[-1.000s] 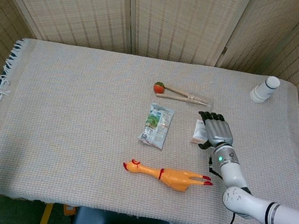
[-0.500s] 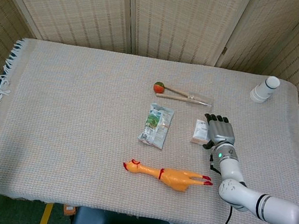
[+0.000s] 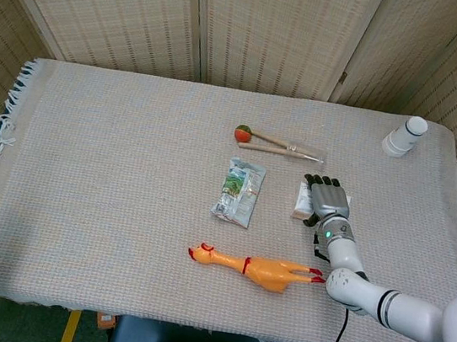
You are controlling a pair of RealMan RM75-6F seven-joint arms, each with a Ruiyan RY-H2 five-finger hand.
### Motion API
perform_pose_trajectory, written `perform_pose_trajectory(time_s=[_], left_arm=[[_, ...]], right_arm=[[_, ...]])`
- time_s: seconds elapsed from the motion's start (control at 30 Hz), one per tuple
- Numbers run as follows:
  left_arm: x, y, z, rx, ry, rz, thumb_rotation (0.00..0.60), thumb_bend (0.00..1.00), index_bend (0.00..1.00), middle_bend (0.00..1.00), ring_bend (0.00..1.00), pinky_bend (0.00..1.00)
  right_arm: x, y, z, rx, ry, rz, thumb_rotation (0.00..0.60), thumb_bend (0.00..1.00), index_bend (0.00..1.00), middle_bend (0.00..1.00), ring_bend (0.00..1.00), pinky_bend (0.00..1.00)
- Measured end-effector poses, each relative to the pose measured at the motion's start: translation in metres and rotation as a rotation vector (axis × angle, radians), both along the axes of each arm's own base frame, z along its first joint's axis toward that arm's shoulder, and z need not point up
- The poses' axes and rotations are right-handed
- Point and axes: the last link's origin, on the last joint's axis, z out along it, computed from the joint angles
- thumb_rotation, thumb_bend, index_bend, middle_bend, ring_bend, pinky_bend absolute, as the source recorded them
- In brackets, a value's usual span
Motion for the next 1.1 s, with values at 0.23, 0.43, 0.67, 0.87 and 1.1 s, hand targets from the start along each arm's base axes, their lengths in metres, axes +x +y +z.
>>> perform_pose_trajectory(time_s=[0.23, 0.43, 0.67, 0.87, 1.1], left_arm=[[-0.002, 0.0, 0.0, -0.002, -0.002, 0.0, 0.6, 0.61, 0.18, 0.0, 0.0, 0.08], [-0.003, 0.002, 0.001, -0.005, -0.005, -0.001, 0.6, 0.61, 0.18, 0.0, 0.0, 0.08], [-0.002, 0.001, 0.002, -0.002, -0.006, -0.006, 0.6, 0.61, 0.18, 0.0, 0.0, 0.08], [-0.001, 0.0, 0.002, -0.003, -0.011, -0.01, 0.6, 0.61, 0.18, 0.0, 0.0, 0.08], [-0.001, -0.001, 0.002, -0.006, -0.015, -0.01, 0.6, 0.61, 0.18, 0.0, 0.0, 0.08]], right_arm=[[0.0, -0.003, -0.007, -0.001, 0.016, 0.005, 0.6, 0.16, 0.18, 0.15, 0.0, 0.0], [0.001, -0.005, -0.01, -0.012, 0.027, 0.018, 0.6, 0.16, 0.27, 0.24, 0.03, 0.0], [0.002, -0.006, -0.014, -0.033, 0.038, 0.066, 0.6, 0.16, 0.3, 0.35, 0.23, 0.0], [0.005, -0.003, -0.012, -0.068, -0.003, 0.114, 0.6, 0.16, 0.3, 0.36, 0.28, 0.0], [0.011, 0.004, -0.003, -0.216, -0.37, 0.111, 0.6, 0.28, 0.37, 0.36, 0.28, 0.0]])
